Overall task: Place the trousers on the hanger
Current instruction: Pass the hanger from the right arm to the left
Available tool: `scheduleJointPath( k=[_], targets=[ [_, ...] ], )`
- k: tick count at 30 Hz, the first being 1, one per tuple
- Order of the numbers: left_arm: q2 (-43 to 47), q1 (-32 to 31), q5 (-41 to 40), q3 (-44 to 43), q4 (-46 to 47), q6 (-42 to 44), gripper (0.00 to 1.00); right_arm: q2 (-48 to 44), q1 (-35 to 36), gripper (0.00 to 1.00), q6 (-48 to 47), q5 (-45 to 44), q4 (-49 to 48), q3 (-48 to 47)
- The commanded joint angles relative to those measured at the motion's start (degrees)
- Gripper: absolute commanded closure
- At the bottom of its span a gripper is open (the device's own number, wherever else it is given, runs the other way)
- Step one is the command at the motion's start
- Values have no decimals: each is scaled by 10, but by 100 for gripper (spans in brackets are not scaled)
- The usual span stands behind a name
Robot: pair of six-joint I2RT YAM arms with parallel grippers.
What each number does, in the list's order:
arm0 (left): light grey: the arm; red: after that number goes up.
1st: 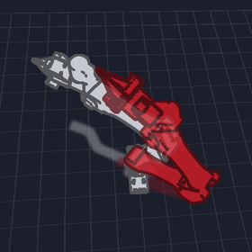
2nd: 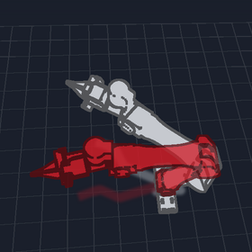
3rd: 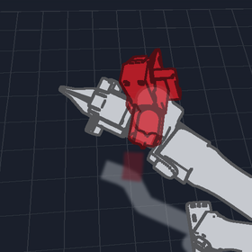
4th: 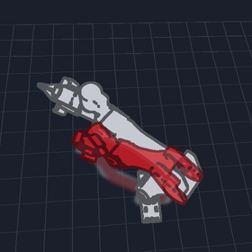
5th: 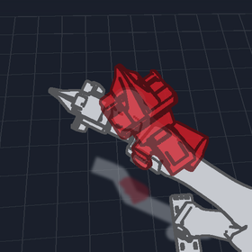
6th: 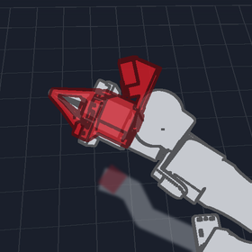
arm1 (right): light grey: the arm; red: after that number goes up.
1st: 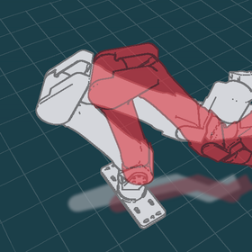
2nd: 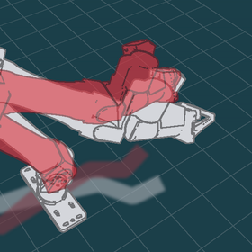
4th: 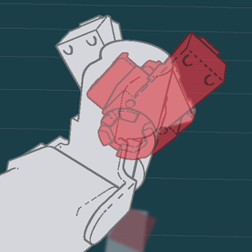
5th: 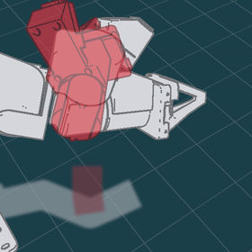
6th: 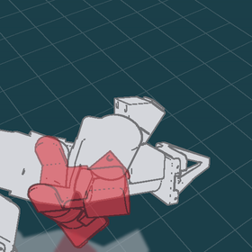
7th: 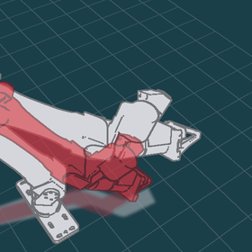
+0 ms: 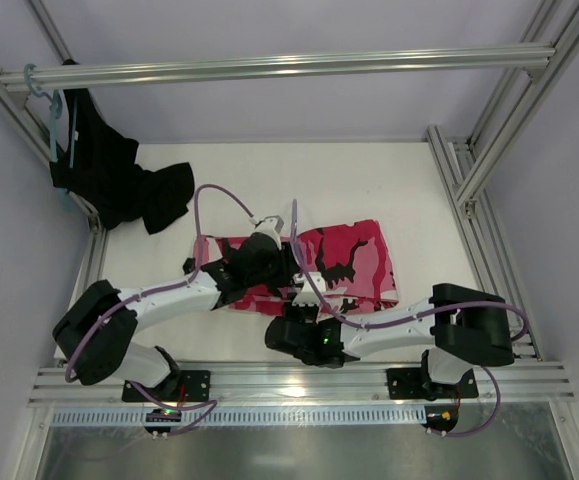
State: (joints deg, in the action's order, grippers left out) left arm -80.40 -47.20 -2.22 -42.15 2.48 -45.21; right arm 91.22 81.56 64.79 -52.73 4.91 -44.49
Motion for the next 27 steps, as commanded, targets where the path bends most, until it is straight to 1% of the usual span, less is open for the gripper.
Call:
scheduleJointPath(
  k=[1,2,3,4,5,6,7,8,9,10,11,13,14,15,16,17,19,20,21,23,24,25,27],
  targets=[
    [-20,-3,-28,-8,8,19,62,5,11,83,-9,-19,4,-31],
    [-20,-3,-29,-6,7,18,69,3,11,82,-6,-17,9,-31],
    [-15,-3,-32,-4,7,17,74,-2,11,80,-3,-13,18,-27],
    [-12,-3,-34,0,3,18,84,-13,11,78,1,-12,24,-24],
    [-10,-3,-36,1,0,16,84,-19,11,77,3,-12,29,-21],
    [-6,-3,-39,1,-3,15,92,-26,11,76,4,-13,40,-15],
    [-5,-3,-39,2,-5,14,95,-36,11,70,0,-15,44,-13],
    [-5,-3,-39,4,-6,8,100,-52,11,67,-1,-18,50,-12],
    [-6,-3,-39,5,-6,5,100,-62,11,63,-1,-18,69,-11],
    [-6,-2,-40,6,-8,2,100,-71,11,54,2,-19,79,-10],
    [-5,-2,-40,8,-7,-5,100,-90,11,48,2,-19,85,-8],
    [-3,-2,-44,12,-7,-14,100,-107,10,42,7,-19,105,-1],
    [-2,-1,-45,15,-6,-20,100,-125,8,35,10,-14,110,2],
    [0,0,-45,15,-7,-23,100,-132,4,32,12,-9,120,8],
    [1,1,-46,14,-9,-27,98,-143,-1,31,16,-4,123,12],
    [2,2,-45,12,-14,-30,91,-152,-13,29,15,3,124,18],
    [3,3,-48,2,-40,-30,83,-186,-33,28,9,29,120,40],
    [7,3,-52,0,-48,-28,72,-198,-44,27,7,39,119,48],
    [9,3,-54,-2,-57,-23,66,-231,-72,27,-4,57,113,69],
    [19,4,-59,1,-61,-22,62,-269,-104,27,-12,76,112,89],
    [22,3,-58,2,-63,-20,62,-291,-122,27,-29,89,102,100],
    [24,4,-60,4,-68,-19,62,-336,-167,27,-39,122,98,124],
    [28,4,-58,5,-68,-18,65,-379,-217,26,-56,155,100,151]
  ],
)
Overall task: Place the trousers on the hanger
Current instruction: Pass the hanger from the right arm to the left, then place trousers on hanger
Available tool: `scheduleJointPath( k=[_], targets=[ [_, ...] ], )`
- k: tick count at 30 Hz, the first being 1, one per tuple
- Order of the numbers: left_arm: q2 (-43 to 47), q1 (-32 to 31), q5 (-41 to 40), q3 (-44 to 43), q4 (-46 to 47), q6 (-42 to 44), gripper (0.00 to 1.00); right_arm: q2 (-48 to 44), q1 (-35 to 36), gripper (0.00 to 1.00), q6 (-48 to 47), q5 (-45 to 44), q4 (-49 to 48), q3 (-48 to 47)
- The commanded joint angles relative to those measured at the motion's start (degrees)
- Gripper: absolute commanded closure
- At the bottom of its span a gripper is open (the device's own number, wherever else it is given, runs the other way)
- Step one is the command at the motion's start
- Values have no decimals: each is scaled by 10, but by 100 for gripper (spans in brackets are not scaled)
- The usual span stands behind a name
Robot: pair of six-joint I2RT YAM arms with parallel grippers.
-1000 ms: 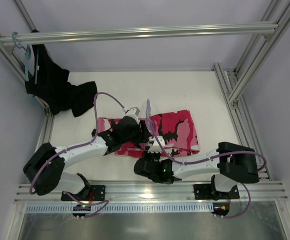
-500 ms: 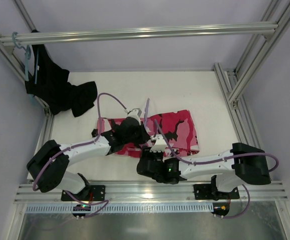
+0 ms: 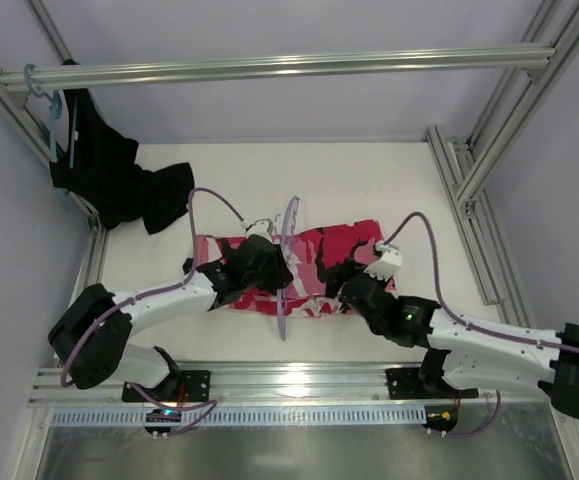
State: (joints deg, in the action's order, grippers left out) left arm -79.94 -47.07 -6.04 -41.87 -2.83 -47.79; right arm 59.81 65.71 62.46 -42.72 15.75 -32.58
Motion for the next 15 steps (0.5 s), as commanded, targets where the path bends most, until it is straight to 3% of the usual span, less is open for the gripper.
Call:
scheduleJointPath(
  k=[1,4,5,7,8,11,15],
  targets=[
    [22,2,-17,2,-13,9,67,-106,-114,23,-52,86,-4,39],
    [19,2,-5,-1,-10,8,81,-159,-203,18,-67,114,40,53],
    [16,2,-1,-4,-9,5,90,-186,-230,16,-71,133,52,55],
    [9,2,9,-9,-11,1,96,-201,-288,13,-102,189,53,62],
    [8,2,11,-14,-13,-5,100,-195,-365,12,-141,251,50,62],
    [12,2,15,-9,0,-22,100,-142,-512,12,-213,386,38,48],
    [18,3,16,8,26,-57,100,-71,-631,13,-264,529,1,43]
  ],
)
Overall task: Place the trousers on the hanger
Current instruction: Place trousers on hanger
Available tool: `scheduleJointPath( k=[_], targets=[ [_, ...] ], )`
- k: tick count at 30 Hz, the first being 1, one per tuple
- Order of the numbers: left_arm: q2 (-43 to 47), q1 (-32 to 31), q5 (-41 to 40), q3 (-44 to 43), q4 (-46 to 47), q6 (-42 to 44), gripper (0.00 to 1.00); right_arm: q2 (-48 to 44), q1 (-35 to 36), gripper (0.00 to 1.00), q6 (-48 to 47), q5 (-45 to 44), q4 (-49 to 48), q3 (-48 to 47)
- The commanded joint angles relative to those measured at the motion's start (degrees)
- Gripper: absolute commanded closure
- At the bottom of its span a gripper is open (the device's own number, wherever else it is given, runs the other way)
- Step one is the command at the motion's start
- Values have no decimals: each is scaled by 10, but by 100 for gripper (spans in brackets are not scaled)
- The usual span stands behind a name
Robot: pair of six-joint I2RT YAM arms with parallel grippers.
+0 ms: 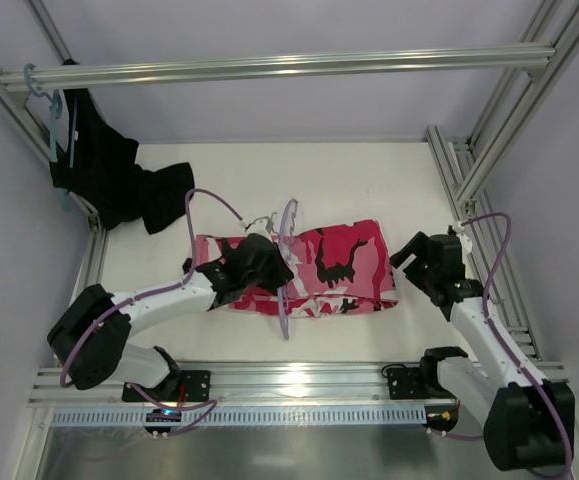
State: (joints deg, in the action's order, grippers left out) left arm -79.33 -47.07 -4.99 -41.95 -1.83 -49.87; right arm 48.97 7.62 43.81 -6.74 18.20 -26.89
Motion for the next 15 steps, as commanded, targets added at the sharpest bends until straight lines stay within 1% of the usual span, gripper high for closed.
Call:
scheduleJointPath(
  k=[1,2,3,4,6,8,9,10,14,15],
  targets=[
    [16,3,-2,15,30,-47,100,50,-58,14,-81,183,-27,-13],
    [20,2,-3,22,40,-57,100,63,-62,17,-86,196,-44,-11],
    [22,3,-3,45,78,-81,100,79,-63,18,-86,228,-55,1],
    [24,3,-2,54,93,-89,100,85,-62,19,-84,239,-68,9],
    [28,3,-3,67,117,-104,100,92,-63,24,-78,239,-95,38],
    [27,3,-9,68,112,-106,100,97,-62,27,-81,235,-102,47],
    [28,3,-12,71,113,-109,100,98,-63,30,-87,233,-93,40],
    [30,2,-15,80,115,-112,100,95,-62,31,-88,219,-82,30],
    [44,2,-32,98,118,-116,100,75,-63,30,-95,162,22,-69],
    [46,3,-34,95,112,-114,100,74,-63,30,-96,156,28,-81]
  ],
)
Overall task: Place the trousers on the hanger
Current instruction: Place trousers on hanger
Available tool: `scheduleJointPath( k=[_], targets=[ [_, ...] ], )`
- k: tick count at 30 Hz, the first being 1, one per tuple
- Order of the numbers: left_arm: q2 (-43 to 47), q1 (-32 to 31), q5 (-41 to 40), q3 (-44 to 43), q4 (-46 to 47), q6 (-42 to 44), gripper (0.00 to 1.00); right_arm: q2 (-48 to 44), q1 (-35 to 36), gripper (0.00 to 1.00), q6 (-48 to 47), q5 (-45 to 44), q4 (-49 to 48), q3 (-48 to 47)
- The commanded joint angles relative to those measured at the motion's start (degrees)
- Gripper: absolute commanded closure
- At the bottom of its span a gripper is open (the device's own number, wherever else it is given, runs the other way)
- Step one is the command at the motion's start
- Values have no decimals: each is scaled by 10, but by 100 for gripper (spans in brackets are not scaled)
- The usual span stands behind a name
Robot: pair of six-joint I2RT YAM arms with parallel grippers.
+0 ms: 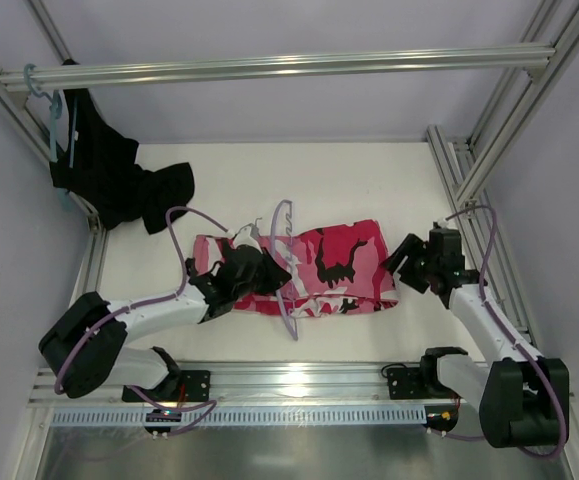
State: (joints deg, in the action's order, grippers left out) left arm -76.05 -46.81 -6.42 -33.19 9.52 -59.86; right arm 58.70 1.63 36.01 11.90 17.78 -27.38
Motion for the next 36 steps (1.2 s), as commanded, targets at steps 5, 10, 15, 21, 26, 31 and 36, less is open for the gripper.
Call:
scheduleJointPath(
  k=[5,10,15,21,26,31,36],
  targets=[
    [20,0,-28,5,-16,-11,100,17,-2,52,-25,88,-74,-116],
    [8,0,-34,8,-19,-14,100,143,-3,82,-14,234,-214,-152],
    [-1,0,-41,10,-24,-14,100,299,-9,84,12,292,-309,-167],
    [-8,0,-51,22,-29,-15,100,469,-103,84,107,356,-520,-106],
    [-22,0,-62,20,-42,-12,100,480,-131,85,115,369,-546,-82],
    [-24,0,-58,10,-46,-11,100,387,-131,85,54,352,-401,-101],
    [-18,0,-65,3,-60,-8,100,272,-73,85,1,319,-253,-102]
  ],
)
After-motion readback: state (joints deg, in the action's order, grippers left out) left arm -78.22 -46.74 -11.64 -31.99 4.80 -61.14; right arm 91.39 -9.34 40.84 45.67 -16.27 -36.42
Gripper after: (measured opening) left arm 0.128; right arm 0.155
